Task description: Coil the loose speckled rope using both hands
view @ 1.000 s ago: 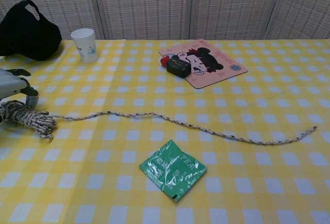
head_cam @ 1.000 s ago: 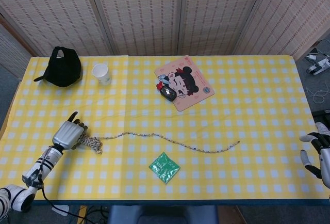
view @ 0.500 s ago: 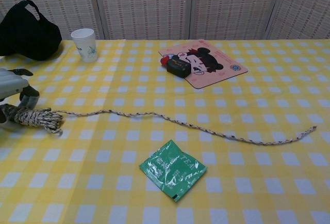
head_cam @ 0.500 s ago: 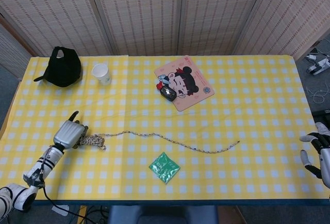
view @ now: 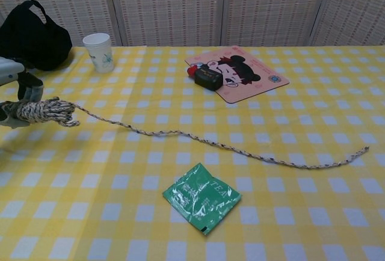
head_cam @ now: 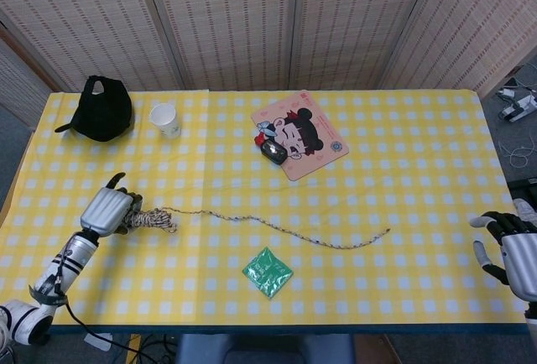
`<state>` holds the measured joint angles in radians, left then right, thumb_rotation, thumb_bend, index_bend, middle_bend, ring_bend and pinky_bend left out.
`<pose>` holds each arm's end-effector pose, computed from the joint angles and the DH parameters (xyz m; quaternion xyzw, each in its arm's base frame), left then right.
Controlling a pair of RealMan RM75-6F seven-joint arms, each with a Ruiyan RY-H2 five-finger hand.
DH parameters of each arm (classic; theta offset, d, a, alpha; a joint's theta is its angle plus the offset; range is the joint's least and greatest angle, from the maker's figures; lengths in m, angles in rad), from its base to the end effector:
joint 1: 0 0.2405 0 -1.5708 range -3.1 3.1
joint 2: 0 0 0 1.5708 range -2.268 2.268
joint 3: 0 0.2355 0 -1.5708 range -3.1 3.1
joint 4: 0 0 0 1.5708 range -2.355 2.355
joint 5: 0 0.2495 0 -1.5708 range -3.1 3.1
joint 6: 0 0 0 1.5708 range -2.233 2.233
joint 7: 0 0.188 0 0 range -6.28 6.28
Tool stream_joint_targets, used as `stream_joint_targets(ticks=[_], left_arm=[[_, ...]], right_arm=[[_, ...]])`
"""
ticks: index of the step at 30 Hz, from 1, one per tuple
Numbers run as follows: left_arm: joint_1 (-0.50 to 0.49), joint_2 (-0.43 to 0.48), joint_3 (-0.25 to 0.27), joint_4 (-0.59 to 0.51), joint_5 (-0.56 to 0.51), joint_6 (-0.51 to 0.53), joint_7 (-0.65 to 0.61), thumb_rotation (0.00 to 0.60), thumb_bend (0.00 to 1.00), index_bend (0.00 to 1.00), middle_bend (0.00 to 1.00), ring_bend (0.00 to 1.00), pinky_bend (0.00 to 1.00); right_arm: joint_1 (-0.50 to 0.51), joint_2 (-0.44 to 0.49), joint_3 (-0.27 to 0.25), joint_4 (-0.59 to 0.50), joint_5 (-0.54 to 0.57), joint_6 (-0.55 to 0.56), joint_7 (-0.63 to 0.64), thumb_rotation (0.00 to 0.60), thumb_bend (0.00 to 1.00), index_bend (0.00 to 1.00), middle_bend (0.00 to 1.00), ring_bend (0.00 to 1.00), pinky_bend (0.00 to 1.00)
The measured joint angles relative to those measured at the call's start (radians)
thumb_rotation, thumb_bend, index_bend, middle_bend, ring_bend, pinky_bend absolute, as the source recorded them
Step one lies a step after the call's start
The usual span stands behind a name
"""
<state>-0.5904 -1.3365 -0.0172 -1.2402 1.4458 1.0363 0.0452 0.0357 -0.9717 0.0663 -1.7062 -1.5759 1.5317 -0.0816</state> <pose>-0.2650 0.3774 0.0171 -0.7701 -0.2936 -0.3003 0.4802 -0.2937 -0.2149 0.1539 0.6209 -0.3251 0.3682 0.6109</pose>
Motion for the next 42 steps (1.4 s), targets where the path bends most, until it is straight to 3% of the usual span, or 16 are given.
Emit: stream_joint_targets(ticks=[12, 16, 22, 31, 42], left_arm=[[0.023, 0.120, -0.039, -0.262, -0.035, 0.051, 0.098, 0.600, 0.24, 0.73, 0.70, 0.47, 0.09], [0.030, 0.149, -0.050, -0.329, -0.069, 0.054, 0.156, 0.600, 0.24, 0.73, 0.70, 0.47, 0.09], [0.043, 0.172, -0.056, -0.386, -0.099, 0.060, 0.199, 0.600, 0.24, 0.73, 0.70, 0.47, 0.09], [0.050, 0.177, -0.054, -0.413, -0.112, 0.058, 0.231, 0.600, 0.24, 0.73, 0.70, 0.47, 0.09], [0.046, 0.170, -0.059, -0.440, -0.131, 0.052, 0.272, 0.600, 0.24, 0.73, 0.70, 0.47, 0.09]], right_arm=[[0.193, -0.002, 0.029, -0.112, 0.007, -0.281, -0.115, 0.600, 0.26, 0.41, 0.35, 0.22, 0.40], [0.287, -0.062, 0.039, -0.125, 0.032, -0.413, -0.194, 0.600, 0.24, 0.44, 0.35, 0.20, 0.37], [0.386, -0.217, 0.048, -0.106, 0.082, -0.515, -0.304, 0.600, 0.21, 0.50, 0.35, 0.18, 0.35], [0.437, -0.430, 0.048, 0.005, 0.167, -0.526, -0.436, 0.600, 0.19, 0.55, 0.34, 0.16, 0.34], [0.456, -0.543, 0.034, 0.108, 0.273, -0.502, -0.573, 0.600, 0.16, 0.55, 0.34, 0.15, 0.33]])
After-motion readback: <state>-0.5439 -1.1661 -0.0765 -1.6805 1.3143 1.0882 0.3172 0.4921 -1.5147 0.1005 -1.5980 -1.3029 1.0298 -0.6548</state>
